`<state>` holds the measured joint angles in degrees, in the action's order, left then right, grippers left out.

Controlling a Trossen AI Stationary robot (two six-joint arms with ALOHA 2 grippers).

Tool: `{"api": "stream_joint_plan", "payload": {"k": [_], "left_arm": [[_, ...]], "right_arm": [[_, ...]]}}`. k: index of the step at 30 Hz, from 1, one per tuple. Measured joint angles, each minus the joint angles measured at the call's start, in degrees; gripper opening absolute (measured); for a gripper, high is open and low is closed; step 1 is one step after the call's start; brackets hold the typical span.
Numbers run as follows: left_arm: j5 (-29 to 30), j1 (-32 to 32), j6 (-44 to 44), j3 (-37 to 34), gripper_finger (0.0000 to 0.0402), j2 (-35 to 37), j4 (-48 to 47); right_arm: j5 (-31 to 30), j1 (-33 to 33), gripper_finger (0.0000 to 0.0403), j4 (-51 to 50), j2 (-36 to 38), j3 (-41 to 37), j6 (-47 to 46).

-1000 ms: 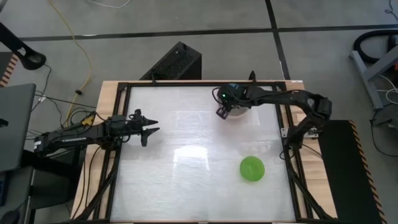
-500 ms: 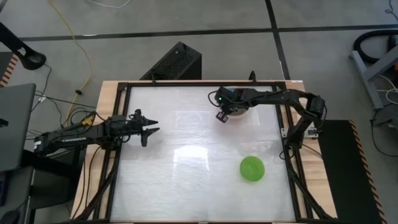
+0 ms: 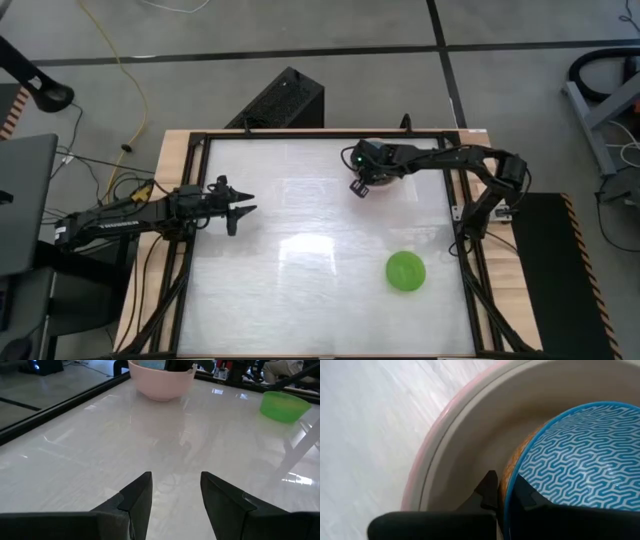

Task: Nest bowls inside each other
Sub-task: Stack the blue bowl on the gray bowl, then stack the green bowl on the blue bowl

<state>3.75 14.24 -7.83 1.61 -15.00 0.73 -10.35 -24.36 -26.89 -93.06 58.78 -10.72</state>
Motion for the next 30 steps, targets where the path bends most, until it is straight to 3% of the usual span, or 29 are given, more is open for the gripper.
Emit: {"api": "stream_joint_plan", "payload": {"k": [6,14,19,30], "left_arm": [[0.02,0.0,-0.25,0.0,0.0158,0.0,0.02],[0.04,0.0,-0.36,0.0,0.0158,0.0,0.0],[0.0,0.0,-0.45,0.0,0.0158,0.0,0.02],[-0.39,0.0,-0.58,0.0,0.0158,0.0,0.02]], "right_arm": [[-0.02,0.0,0.0026,-0.08,0.0,0.0,-0.24],[-0.24,-0.11,0.0136,-1.44,0.02,0.3,-2.79],[-0.22,-0.07,0.0177,-5.56,0.02,3.16,-2.8],[-0.22,1.51,0.018,-23.4,0.02,17.0,-3.01]]}}
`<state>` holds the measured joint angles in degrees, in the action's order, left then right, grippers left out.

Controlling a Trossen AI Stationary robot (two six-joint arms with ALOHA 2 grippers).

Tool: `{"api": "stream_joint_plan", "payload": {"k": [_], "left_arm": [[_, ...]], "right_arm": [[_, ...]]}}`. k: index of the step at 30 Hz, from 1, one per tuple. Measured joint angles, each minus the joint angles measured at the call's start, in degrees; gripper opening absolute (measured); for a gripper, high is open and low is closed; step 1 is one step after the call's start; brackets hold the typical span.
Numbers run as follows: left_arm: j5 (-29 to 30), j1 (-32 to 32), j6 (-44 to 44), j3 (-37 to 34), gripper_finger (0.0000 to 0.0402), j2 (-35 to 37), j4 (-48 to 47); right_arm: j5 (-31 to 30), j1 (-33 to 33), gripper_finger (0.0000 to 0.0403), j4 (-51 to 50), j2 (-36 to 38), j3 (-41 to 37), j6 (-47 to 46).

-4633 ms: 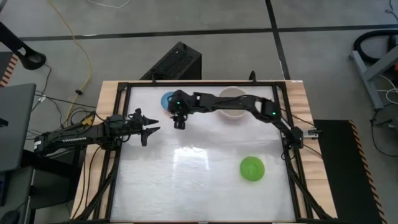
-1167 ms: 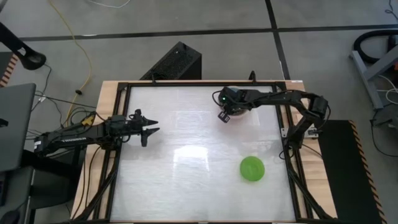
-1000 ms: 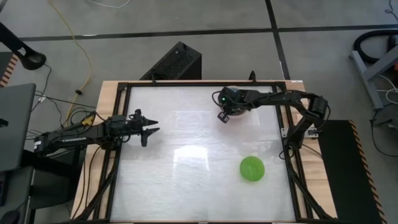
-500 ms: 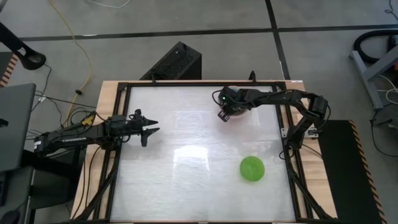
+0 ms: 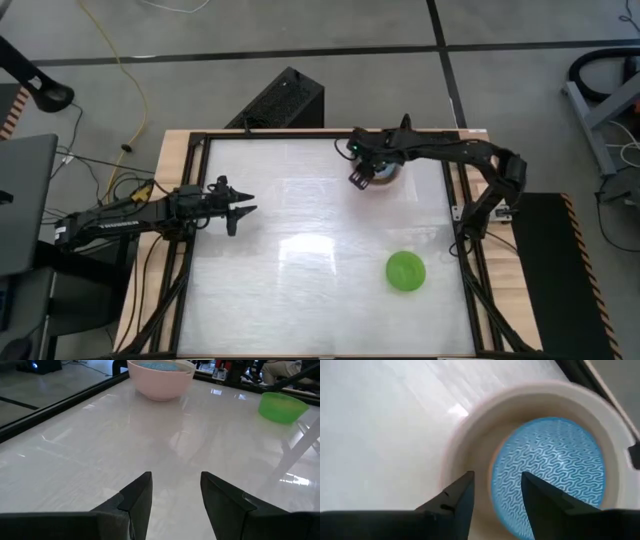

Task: Nest bowls inside each other
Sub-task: Stack the green bowl on the blue bowl

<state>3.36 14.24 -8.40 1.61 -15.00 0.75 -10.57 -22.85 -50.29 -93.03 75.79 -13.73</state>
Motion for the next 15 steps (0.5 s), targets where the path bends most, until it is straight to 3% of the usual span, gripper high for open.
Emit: {"api": "stream_joint_plan", "payload": {"k": [8,15], "left_arm": [[-1.84,0.0,-0.02,0.0,0.0158,0.0,0.0],[-4.66,0.0,-0.02,0.0,0.0158,0.0,-0.19]], "right_arm": [[2.87,9.76,0.0167,-13.02,0.0,8.87,-10.3],[6.65,25.49,0.0166,-16.26,0.0,9.12,-29.94]]}}
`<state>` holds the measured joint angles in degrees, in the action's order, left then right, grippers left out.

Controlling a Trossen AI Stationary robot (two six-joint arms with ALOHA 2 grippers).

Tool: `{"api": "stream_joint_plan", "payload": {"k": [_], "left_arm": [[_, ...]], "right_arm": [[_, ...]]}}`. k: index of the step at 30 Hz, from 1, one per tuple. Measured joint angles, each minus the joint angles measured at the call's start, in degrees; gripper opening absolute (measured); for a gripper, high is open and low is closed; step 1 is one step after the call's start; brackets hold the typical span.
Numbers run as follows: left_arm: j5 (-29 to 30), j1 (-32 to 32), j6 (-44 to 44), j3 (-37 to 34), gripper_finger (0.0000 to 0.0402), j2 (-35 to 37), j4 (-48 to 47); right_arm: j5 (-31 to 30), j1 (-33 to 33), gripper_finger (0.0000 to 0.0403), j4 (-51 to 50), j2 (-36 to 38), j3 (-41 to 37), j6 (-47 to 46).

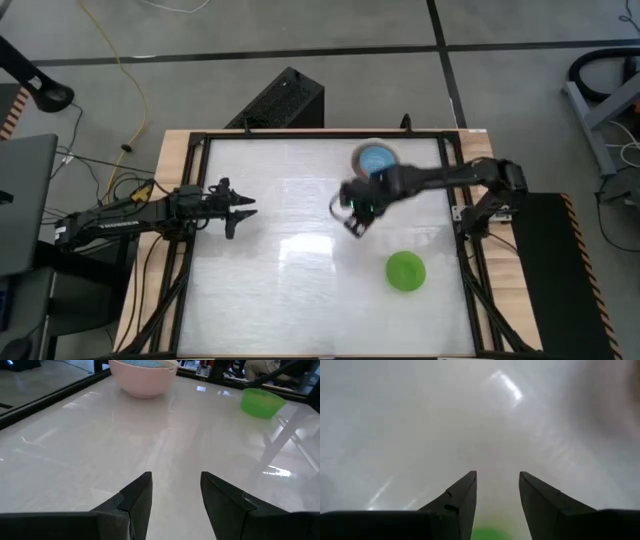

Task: Nest bowls inside each other
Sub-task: Stack the green bowl on the blue bowl

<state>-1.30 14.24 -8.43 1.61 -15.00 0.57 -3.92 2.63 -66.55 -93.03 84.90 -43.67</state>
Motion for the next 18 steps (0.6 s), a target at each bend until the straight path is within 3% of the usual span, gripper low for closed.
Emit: {"api": "stream_joint_plan", "payload": {"k": [10,18], "left_arm": [[-1.44,-0.02,0.02,0.0,0.0158,0.0,-0.27],[-4.0,-0.01,-0.1,0.0,0.0158,0.0,-0.31]], "right_arm": [[-4.68,22.19,0.0167,0.38,-0.02,-0.35,-33.87],[-7.09,29.45,0.0194,2.37,-0.04,-7.2,-52.48]]}}
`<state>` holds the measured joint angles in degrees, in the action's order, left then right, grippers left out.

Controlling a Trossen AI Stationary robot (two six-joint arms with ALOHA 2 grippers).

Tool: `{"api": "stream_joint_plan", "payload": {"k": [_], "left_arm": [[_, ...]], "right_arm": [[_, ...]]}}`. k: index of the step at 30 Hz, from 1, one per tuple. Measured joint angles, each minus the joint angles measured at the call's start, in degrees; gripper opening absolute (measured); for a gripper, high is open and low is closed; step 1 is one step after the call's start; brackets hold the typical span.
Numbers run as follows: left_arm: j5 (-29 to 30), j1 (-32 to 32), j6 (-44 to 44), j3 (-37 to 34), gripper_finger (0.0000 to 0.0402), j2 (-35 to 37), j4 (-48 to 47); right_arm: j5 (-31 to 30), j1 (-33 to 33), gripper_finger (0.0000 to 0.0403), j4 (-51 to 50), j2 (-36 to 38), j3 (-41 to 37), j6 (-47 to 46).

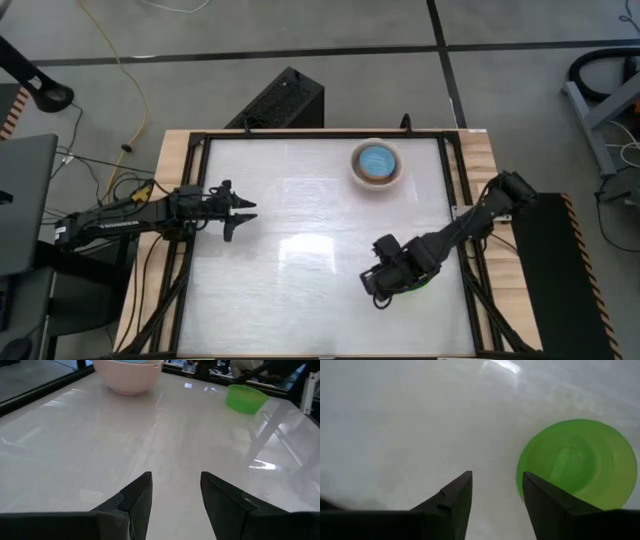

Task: Nest bowls inside each other
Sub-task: Stack the green bowl on the blue bowl

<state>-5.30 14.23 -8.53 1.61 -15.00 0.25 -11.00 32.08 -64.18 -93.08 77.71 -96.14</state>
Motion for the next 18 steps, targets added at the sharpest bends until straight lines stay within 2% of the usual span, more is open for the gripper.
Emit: {"api": "stream_joint_plan", "payload": {"k": [8,18], "left_arm": [[-0.37,-0.01,-0.76,0.02,0.0158,0.0,-0.68],[0.13,-0.01,-0.86,0.02,0.0158,0.0,-0.76]], "right_arm": [[0.2,0.01,0.0249,5.71,-0.07,-8.43,-1.52],[0.43,0.01,0.0243,19.7,-0.07,-18.05,-1.5]]}}
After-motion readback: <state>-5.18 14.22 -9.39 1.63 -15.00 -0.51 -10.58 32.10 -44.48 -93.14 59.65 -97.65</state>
